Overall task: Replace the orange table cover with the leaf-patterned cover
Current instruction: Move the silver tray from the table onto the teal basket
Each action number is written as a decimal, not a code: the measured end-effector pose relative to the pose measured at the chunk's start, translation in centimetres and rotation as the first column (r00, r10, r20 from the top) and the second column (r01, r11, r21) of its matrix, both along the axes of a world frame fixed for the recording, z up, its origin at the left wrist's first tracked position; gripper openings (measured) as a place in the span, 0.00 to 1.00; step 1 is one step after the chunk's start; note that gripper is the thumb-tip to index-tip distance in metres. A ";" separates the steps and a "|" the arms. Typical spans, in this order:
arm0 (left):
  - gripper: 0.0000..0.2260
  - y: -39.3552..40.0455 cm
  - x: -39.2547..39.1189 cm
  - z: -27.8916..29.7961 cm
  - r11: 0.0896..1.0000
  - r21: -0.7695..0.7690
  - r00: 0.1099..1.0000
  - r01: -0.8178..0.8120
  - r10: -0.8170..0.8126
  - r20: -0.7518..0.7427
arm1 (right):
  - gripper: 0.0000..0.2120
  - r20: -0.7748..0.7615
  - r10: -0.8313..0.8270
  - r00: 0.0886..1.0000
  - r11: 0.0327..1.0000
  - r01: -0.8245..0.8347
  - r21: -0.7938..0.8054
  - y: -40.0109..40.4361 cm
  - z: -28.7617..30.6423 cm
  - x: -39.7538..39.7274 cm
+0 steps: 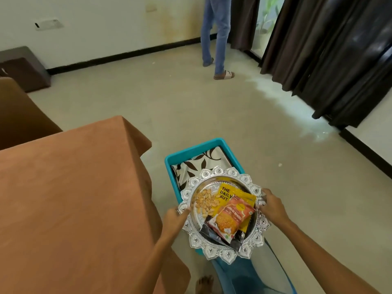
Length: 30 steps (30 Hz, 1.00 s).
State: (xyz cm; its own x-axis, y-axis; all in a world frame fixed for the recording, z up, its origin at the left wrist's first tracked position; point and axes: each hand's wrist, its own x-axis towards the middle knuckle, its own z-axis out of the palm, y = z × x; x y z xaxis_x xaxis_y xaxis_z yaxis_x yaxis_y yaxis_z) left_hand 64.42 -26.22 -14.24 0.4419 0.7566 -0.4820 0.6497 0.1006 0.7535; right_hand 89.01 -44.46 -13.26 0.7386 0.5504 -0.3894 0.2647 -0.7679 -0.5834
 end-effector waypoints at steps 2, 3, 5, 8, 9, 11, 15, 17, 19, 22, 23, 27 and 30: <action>0.15 0.5 0.5 -1.7 1.000 -0.023 1.000 0.011 -0.011 -0.003 | 0.26 -0.021 0.000 1.000 1.000 0.000 -0.020 0.6 -1.4 0.6; 0.15 0.7 0.7 -2.3 0.999 -0.028 1.000 0.016 -0.016 -0.007 | 0.26 -0.028 0.004 1.000 1.000 -0.005 -0.031 0.8 -2.0 0.9; 0.16 1.0 1.2 -3.6 0.999 -0.045 1.000 0.006 -0.007 -0.019 | 0.26 -0.038 0.009 0.999 0.999 -0.011 -0.042 1.1 -3.0 1.3; 0.16 1.2 2.1 -5.0 0.998 -0.062 0.999 -0.010 0.007 -0.034 | 0.25 -0.041 0.007 0.999 0.999 -0.010 -0.051 1.5 -4.0 1.7; 0.16 1.2 2.3 -5.3 0.997 -0.074 0.999 -0.010 0.007 -0.044 | 0.25 -0.042 0.002 0.999 0.998 -0.004 -0.058 1.6 -4.2 1.8; 0.18 1.3 2.6 -6.2 0.997 -0.081 0.998 -0.011 0.006 -0.059 | 0.25 -0.046 -0.001 0.999 0.997 -0.003 -0.071 1.8 -4.7 2.0; 0.18 1.2 2.9 -7.8 0.999 -0.053 0.998 0.000 -0.004 -0.069 | 0.24 -0.041 -0.007 0.999 0.997 0.003 -0.083 1.8 -5.8 2.1; 0.15 1.0 3.0 -8.2 0.999 -0.051 0.998 -0.009 0.005 -0.065 | 0.24 -0.043 -0.016 0.999 0.996 0.012 -0.092 1.7 -6.3 2.0; 0.13 0.7 3.2 -8.4 0.999 -0.044 0.998 -0.013 0.011 -0.061 | 0.24 -0.036 -0.026 0.999 0.994 0.022 -0.105 1.6 -6.7 1.9; 0.14 0.2 3.0 -8.6 1.000 -0.024 0.998 -0.004 0.002 -0.069 | 0.24 -0.035 -0.033 0.999 0.993 0.029 -0.118 1.0 -7.3 1.8; 0.15 0.0 2.9 -8.5 1.000 -0.012 0.997 0.001 -0.002 -0.078 | 0.25 -0.034 -0.035 0.999 0.992 0.031 -0.119 0.7 -7.4 1.8; 0.12 -0.9 2.4 -8.7 0.998 0.043 0.996 0.049 -0.045 -0.082 | 0.27 -0.033 -0.037 0.999 0.992 0.033 -0.122 -0.1 -7.7 1.9; 0.09 -0.9 2.5 -8.6 0.991 0.086 0.990 0.102 -0.093 -0.107 | 0.27 -0.028 -0.038 0.999 0.989 0.034 -0.147 0.1 -8.1 1.9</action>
